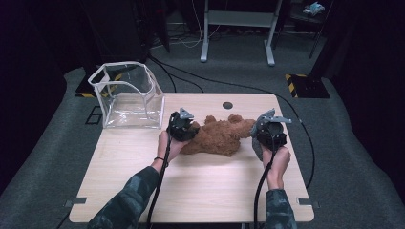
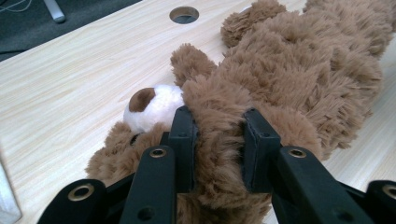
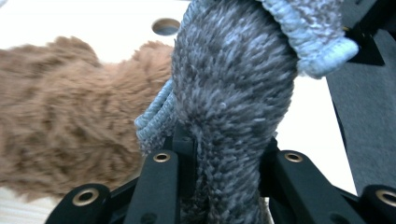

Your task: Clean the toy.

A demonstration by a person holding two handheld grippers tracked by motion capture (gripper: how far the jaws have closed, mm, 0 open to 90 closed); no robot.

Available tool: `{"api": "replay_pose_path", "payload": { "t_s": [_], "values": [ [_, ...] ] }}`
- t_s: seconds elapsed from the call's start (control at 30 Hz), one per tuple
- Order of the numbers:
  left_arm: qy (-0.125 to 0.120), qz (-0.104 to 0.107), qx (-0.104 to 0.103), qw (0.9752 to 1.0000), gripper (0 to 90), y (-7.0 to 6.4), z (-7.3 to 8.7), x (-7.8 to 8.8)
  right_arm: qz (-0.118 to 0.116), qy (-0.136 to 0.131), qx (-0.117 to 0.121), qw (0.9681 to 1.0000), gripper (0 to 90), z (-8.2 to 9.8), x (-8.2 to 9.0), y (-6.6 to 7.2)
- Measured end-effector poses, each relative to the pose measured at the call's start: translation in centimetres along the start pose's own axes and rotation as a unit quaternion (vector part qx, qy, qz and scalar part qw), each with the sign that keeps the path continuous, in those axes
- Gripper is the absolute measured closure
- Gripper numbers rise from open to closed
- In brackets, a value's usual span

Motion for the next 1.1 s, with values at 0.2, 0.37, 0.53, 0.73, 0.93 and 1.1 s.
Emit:
{"api": "replay_pose_path", "payload": {
  "t_s": [0.2, 0.37, 0.53, 0.73, 0.93, 1.1],
  "values": [
    [-0.003, -0.002, 0.003, 1.0, 68.8, -0.1, -0.1, -0.1, -0.087, -0.034, 0.043, 0.9947, 70.9, -1.4, 1.9, 6.1],
    [0.001, 0.002, -0.001, 1.0, 68.9, 0.0, 0.0, 0.0, -0.133, -0.001, 0.08, 0.9879, 70.9, -0.7, -0.2, 11.1],
    [-0.004, 0.005, 0.004, 1.0, 68.9, 0.0, 0.0, 0.0, -0.097, 0.01, 0.054, 0.9937, 71.1, -0.3, -1.2, 8.5],
    [-0.002, 0.004, 0.001, 1.0, 68.9, 0.1, 0.0, 0.0, -0.03, 0.026, 0.028, 0.9988, 70.9, 0.5, -1.2, 3.2],
    [-0.003, 0.005, 0.003, 1.0, 68.8, 0.1, 0.0, 0.0, -0.109, -0.012, 0.043, 0.993, 70.8, -1.1, 0.7, 8.4],
    [-0.006, 0.006, 0.008, 0.9999, 68.8, 0.1, 0.0, 0.0, -0.173, 0.013, 0.079, 0.9817, 70.5, -0.8, -0.1, 14.7]
  ]
}}
Point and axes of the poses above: each handheld gripper's, and its own axes: x roughly backward along the jaws, z roughly out of its underside, y roughly to its left, the point moved 10 cm from there along -x, roughly forward along the jaws, and after that the axes turned 6 degrees about -y, right-handed, at the moved point
